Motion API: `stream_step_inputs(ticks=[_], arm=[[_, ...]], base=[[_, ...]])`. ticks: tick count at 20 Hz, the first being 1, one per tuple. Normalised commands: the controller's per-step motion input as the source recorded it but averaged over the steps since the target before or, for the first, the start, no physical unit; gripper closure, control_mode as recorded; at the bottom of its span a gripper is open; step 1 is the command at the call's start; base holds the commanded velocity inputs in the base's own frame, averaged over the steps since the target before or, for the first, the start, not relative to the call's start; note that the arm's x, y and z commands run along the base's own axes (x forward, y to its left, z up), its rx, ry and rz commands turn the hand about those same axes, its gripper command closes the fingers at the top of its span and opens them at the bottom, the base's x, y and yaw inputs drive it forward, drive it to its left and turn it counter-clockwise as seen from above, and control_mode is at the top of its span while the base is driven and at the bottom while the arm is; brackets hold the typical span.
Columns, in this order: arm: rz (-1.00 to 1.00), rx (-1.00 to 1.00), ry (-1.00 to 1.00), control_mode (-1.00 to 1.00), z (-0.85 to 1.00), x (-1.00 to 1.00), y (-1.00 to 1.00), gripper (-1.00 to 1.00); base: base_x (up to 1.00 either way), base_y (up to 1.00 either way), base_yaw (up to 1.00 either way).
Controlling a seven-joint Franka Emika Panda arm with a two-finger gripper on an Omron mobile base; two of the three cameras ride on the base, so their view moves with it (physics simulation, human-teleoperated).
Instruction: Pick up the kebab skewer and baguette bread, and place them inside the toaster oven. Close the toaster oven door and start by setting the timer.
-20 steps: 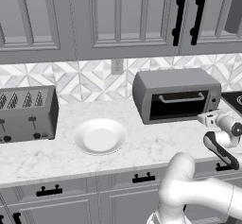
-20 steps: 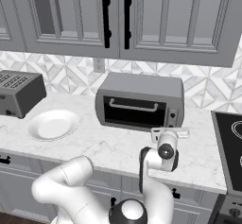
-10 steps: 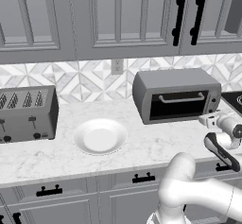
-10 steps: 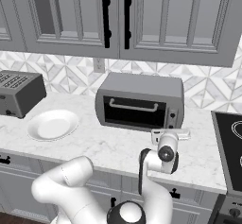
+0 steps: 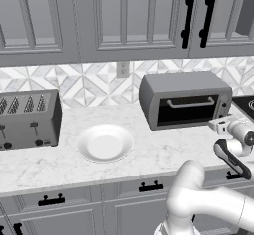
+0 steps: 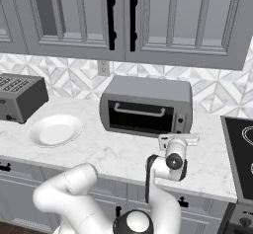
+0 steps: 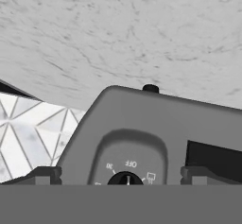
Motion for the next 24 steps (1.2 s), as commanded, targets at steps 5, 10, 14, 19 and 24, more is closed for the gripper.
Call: stream_step_inputs(ticks=[5,10,14,19,24], arm=[[0.00,-0.02,0.00,-1.00,0.00,0.00,0.00,1.00],[0.00,-0.03,0.00,-1.00,0.00,-0.02,0.00,1.00],[0.00,-0.03,0.00,-1.00,0.00,-0.06,0.00,1.00],[0.00,-0.03,0.00,-1.00,0.01,-0.14,0.00,1.00],[0.00,-0.02,0.00,-1.00,0.12,-0.09,0.00,1.00]], base=[[0.00,0.00,0.00],[0.00,0.00,0.00],[0.00,0.00,0.00],[0.00,0.00,0.00],[0.00,0.00,0.00]])
